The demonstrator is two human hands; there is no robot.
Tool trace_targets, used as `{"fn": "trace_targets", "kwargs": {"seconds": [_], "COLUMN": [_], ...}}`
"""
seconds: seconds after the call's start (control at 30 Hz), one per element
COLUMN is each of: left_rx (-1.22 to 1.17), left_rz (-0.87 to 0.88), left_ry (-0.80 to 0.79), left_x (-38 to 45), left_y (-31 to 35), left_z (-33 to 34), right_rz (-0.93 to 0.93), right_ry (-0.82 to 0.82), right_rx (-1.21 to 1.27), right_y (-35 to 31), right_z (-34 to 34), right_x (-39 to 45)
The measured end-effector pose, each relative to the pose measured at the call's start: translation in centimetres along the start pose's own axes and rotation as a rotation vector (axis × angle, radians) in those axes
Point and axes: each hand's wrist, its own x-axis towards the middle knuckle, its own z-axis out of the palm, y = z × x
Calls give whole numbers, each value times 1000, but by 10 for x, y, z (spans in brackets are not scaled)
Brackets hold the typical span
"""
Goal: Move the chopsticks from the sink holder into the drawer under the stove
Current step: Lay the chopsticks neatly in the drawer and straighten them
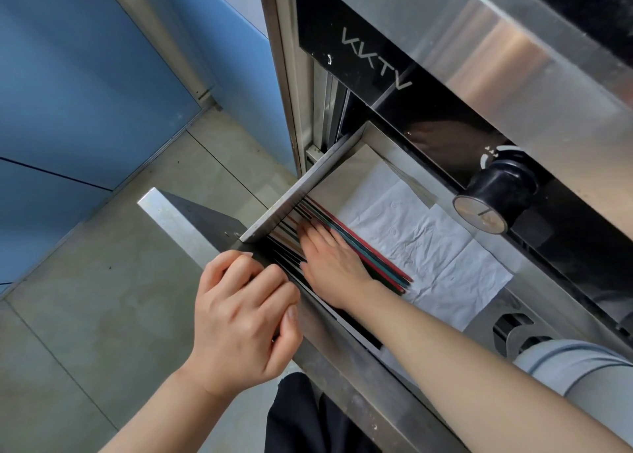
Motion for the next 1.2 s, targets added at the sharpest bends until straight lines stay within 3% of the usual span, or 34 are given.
{"fn": "trace_targets", "kwargs": {"seconds": [0.2,0.47,0.67,0.83,1.03,1.2], "left_rx": [8,16,12,12,10,14], "left_rz": [7,3,1,1,-3,-4], "left_ry": [-7,3,5,-4,-5,-14], "left_x": [0,0,2,2,3,4], "left_y": [0,-1,1,1,1,2], "left_z": [-1,0,-1,-3,-4,-4], "right_rz": [9,34,-196,-91,-211,-97], "right_ry": [103,38,-17,7,-50,-30], "right_rx": [68,8,-100,-140,-181,-173], "right_y": [-6,6,-2,7,-4,-3], "right_z": [-6,10,15,9,10,10], "right_x": [0,-19,-12,-9,-7,-5]}}
